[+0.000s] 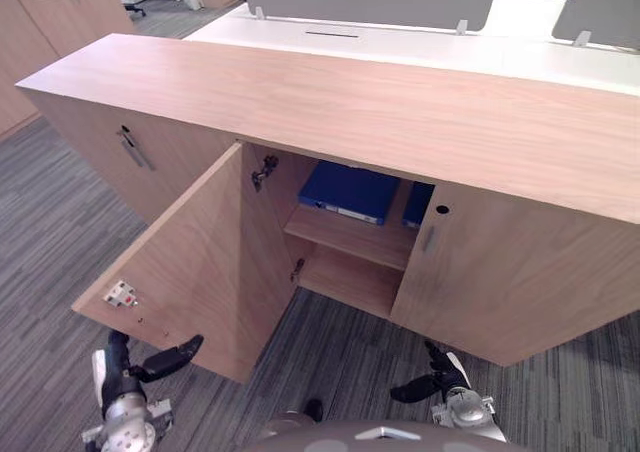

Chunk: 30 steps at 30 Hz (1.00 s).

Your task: Walk over to the cabinet, pick up the folder, carry it to the office cabinet, place the folder inside the office cabinet, then close the office cabinet door

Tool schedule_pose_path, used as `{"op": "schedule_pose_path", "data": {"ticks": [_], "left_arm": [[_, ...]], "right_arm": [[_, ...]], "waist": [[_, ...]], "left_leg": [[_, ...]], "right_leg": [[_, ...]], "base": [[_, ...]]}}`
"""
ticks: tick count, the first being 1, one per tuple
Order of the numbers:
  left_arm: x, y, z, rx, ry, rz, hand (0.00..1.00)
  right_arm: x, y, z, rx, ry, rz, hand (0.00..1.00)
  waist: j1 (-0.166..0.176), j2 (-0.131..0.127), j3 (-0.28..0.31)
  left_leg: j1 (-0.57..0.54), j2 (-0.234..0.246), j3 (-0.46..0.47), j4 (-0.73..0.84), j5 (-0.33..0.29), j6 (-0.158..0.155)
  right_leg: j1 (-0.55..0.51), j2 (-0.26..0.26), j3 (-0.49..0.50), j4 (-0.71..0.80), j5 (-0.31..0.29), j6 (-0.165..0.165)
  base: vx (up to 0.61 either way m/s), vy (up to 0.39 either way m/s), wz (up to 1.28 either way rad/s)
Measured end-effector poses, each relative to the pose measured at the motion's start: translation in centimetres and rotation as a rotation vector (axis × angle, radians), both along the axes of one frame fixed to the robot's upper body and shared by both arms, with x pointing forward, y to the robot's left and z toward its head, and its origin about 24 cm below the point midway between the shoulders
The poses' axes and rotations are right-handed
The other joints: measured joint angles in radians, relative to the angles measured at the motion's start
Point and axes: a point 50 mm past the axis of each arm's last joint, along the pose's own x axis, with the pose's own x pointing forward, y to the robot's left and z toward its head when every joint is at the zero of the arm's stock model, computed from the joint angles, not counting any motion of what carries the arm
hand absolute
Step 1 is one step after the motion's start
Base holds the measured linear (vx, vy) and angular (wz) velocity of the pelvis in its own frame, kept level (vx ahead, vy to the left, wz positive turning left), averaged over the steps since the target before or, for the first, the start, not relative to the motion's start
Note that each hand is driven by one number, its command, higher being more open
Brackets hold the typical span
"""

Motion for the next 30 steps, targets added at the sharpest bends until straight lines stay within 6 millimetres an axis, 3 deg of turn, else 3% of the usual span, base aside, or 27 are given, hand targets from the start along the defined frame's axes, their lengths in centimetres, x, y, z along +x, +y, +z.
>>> {"op": "schedule_pose_path", "data": {"ticks": [4, 8, 10, 11, 14, 16, 20, 23, 27, 30], "left_arm": [[-0.9, -3.2, -1.7, -0.066, 0.105, -0.114, 1.0], [-1.3, -6.9, -3.5, -0.177, 0.197, -0.277, 1.0], [-0.8, -10.0, -3.9, -0.247, 0.22, -0.46, 1.0], [-0.8, -10.4, -4.0, -0.255, 0.221, -0.476, 1.0], [1.3, -13.1, -3.7, -0.295, 0.171, -0.598, 1.0], [4.0, -14.4, -2.8, -0.283, 0.092, -0.671, 1.0], [8.1, -14.9, -1.2, -0.208, -0.023, -0.716, 1.0], [9.9, -14.4, -1.0, -0.172, -0.044, -0.694, 1.0], [10.7, -12.4, -1.6, -0.123, -0.018, -0.595, 1.0], [11.0, -10.9, -2.0, -0.091, 0.002, -0.519, 1.0]], "right_arm": [[-0.8, 0.0, -0.3, 0.009, 0.024, -0.032, 1.0], [-0.9, 0.5, -0.5, 0.017, 0.032, -0.039, 1.0], [-0.8, 1.0, -0.6, 0.026, 0.03, -0.043, 1.0], [-0.8, 1.1, -0.6, 0.027, 0.03, -0.043, 1.0], [-0.7, 1.6, -0.6, 0.038, 0.026, -0.048, 1.0], [-0.5, 1.9, -0.6, 0.045, 0.023, -0.044, 1.0], [-0.5, 2.0, -0.6, 0.045, 0.02, -0.044, 1.0], [-0.3, 1.9, -0.5, 0.042, 0.011, -0.057, 1.0], [-0.4, 1.8, -0.6, 0.042, 0.017, -0.071, 1.0], [-0.4, 1.5, -0.7, 0.038, 0.022, -0.075, 1.0]], "waist": [[-0.006, -0.004, 0.003], [-0.035, -0.01, 0.004], [-0.063, -0.022, 0.0], [-0.065, -0.024, 0.0], [-0.084, -0.041, -0.004], [-0.107, -0.054, -0.011], [-0.123, -0.057, -0.015], [-0.151, -0.047, -0.022], [-0.158, -0.048, -0.025], [-0.159, -0.034, -0.028]], "left_leg": [[0.002, -0.016, 0.006, -0.02, 0.0, -0.001], [0.003, -0.024, 0.02, -0.027, 0.0, -0.001], [0.013, -0.028, 0.034, -0.028, 0.0, 0.0], [0.014, -0.028, 0.036, -0.028, 0.0, 0.0], [0.017, -0.025, 0.064, -0.027, 0.0, 0.0], [0.018, -0.017, 0.084, -0.027, 0.0, 0.0], [0.034, -0.002, 0.132, -0.024, 0.0, 0.0], [0.047, 0.006, 0.137, -0.026, -0.003, 0.003], [0.083, 0.024, 0.157, -0.023, -0.029, -0.006], [0.086, 0.052, 0.173, -0.011, -0.047, -0.019]], "right_leg": [[-0.016, -0.008, 0.044, -0.001, -0.001, 0.002], [-0.01, -0.005, 0.076, -0.039, -0.001, 0.002], [-0.01, -0.006, 0.103, -0.052, -0.001, 0.002], [-0.01, -0.005, 0.106, -0.054, -0.001, 0.002], [-0.011, 0.003, 0.134, -0.083, -0.001, 0.001], [-0.009, 0.015, 0.157, -0.108, 0.002, -0.002], [0.0, 0.032, 0.183, -0.135, 0.02, -0.029], [0.013, 0.045, 0.184, -0.147, 0.026, -0.037], [0.025, 0.064, 0.206, -0.147, 0.095, -0.033], [0.025, 0.091, 0.214, -0.143, 0.102, -0.045]], "base": [[-0.08, 0.031, 0.0], [-0.06, 0.023, -0.13], [-0.06, 0.033, -0.34], [-0.06, 0.039, -0.49], [-0.04, 0.017, -0.38], [-0.02, -0.002, -0.4], [0.02, -0.002, -0.44], [0.07, -0.013, -0.14], [0.09, -0.033, -0.08], [0.13, -0.065, -0.21]]}}
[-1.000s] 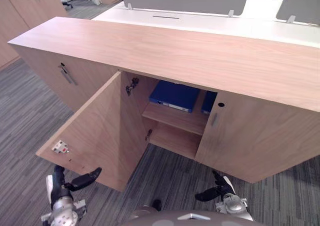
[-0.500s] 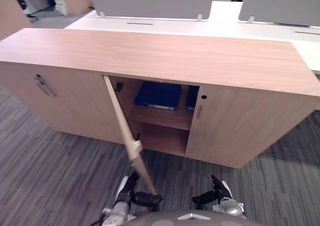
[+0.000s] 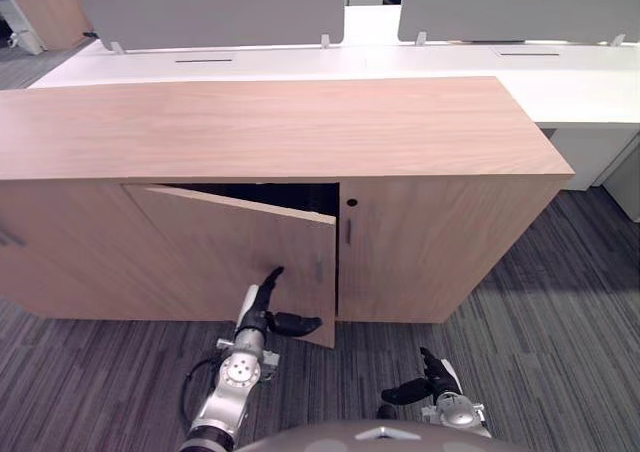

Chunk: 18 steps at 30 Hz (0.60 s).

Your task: Walk over to the cabinet, pick up the folder, carry it to the office cabinet, place the folder inside the office cabinet, then close the office cabinet door

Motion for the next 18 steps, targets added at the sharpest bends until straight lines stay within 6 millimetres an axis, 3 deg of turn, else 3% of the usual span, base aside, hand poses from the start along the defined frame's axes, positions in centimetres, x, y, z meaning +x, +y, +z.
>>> {"op": "schedule_pose_path", "data": {"ticks": [5, 12, 14, 18], "left_arm": [[1.9, 2.9, 0.7, 0.055, -0.019, 0.132, 1.0], [2.2, 3.2, 0.6, 0.007, -0.019, 0.184, 1.0], [1.6, 3.0, 0.0, -0.016, 0.012, 0.185, 1.0], [-1.6, 1.7, -2.9, -0.097, 0.167, 0.193, 1.0]], "right_arm": [[0.2, -0.3, -0.1, -0.005, 0.016, -0.012, 1.0], [0.3, -1.0, -0.1, 0.001, 0.017, -0.065, 1.0], [0.4, -1.2, -0.1, -0.004, 0.027, -0.064, 1.0], [-0.1, -2.0, -0.3, -0.012, 0.052, -0.106, 1.0]], "waist": [[-0.011, 0.001, 0.003], [-0.021, -0.01, 0.024], [-0.023, -0.014, 0.027], [-0.024, -0.013, 0.029]], "left_leg": [[0.003, 0.036, 0.024, 0.016, -0.026, -0.008], [-0.011, 0.035, 0.069, 0.067, -0.069, -0.005], [-0.012, 0.035, 0.071, 0.07, -0.071, -0.003], [-0.011, 0.035, 0.076, 0.071, -0.08, 0.0]], "right_leg": [[-0.005, 0.035, 0.019, 0.0, -0.01, -0.017], [-0.019, 0.038, 0.058, -0.002, -0.009, -0.016], [-0.022, 0.039, 0.062, -0.005, -0.009, -0.016], [-0.023, 0.04, 0.068, -0.005, -0.01, -0.015]], "base": [[0.11, -0.034, -0.18], [0.01, 0.016, -0.2], [0.0, 0.013, -0.06], [0.02, 0.016, -0.04]]}}
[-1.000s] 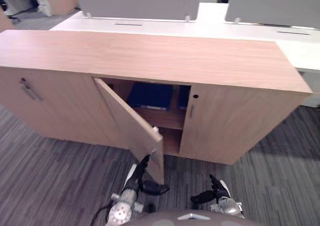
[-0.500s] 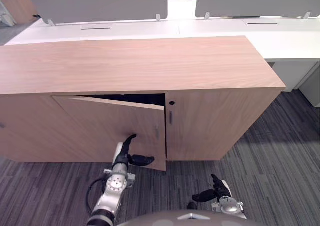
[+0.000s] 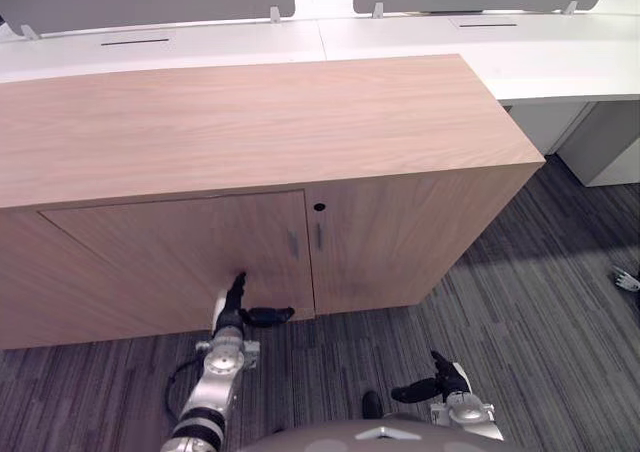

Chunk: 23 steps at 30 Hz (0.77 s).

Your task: Walk over to the cabinet, pick up the folder, carry it to the office cabinet, place the folder inside the office cabinet, then close the office cabinet door

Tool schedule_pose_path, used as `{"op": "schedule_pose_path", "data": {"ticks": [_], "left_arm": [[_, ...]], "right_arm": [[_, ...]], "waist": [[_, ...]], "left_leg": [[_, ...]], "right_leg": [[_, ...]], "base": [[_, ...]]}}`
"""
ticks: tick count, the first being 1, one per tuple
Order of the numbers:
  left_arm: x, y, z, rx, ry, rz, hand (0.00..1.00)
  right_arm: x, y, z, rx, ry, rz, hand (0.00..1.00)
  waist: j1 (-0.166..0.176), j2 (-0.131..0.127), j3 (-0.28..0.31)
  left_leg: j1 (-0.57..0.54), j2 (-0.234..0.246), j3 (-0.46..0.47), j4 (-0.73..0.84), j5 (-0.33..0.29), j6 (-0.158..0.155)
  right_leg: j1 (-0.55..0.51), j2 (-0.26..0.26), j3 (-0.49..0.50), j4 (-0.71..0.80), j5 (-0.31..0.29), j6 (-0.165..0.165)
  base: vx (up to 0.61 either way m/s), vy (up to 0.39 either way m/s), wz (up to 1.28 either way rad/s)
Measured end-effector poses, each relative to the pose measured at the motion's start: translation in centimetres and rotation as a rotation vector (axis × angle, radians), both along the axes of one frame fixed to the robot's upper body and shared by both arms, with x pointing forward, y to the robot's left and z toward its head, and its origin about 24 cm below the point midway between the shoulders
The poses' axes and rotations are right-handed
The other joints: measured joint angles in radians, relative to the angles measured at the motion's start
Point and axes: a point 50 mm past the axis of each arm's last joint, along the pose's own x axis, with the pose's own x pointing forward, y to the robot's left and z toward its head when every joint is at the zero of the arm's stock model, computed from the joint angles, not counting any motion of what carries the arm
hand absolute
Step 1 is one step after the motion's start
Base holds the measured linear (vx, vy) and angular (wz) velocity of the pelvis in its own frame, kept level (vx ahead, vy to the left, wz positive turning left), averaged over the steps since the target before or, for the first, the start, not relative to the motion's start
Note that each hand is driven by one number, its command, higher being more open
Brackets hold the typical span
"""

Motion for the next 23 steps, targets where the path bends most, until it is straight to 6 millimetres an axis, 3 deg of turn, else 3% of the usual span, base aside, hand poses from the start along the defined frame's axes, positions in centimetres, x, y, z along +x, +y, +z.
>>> {"op": "schedule_pose_path", "data": {"ticks": [4, 9, 23], "left_arm": [[-3.6, -0.2, -2.7, -0.034, 0.174, 0.008, 1.0], [-9.0, 1.3, -5.1, -0.06, 0.386, 0.129, 1.0], [-10.4, 2.2, -5.3, -0.092, 0.412, 0.256, 1.0]], "right_arm": [[-0.6, -0.4, -0.2, -0.007, 0.032, -0.007, 1.0], [-1.4, -0.6, -0.5, -0.001, 0.061, -0.047, 1.0], [-1.6, -0.8, -0.8, 0.003, 0.081, -0.088, 1.0]], "waist": [[0.001, -0.002, 0.002], [0.009, -0.005, 0.004], [0.025, -0.011, 0.007]], "left_leg": [[0.001, -0.001, -0.001, 0.0, -0.002, 0.002], [0.002, -0.002, -0.007, 0.004, -0.001, 0.002], [0.001, -0.01, -0.046, -0.005, 0.006, 0.005]], "right_leg": [[0.002, 0.0, -0.006, 0.002, 0.0, 0.0], [0.007, -0.003, -0.016, -0.001, 0.0, 0.0], [0.023, -0.014, -0.054, 0.001, -0.011, 0.005]], "base": [[0.01, 0.003, 0.0], [-0.03, 0.001, 0.03], [-0.01, 0.008, 0.08]]}}
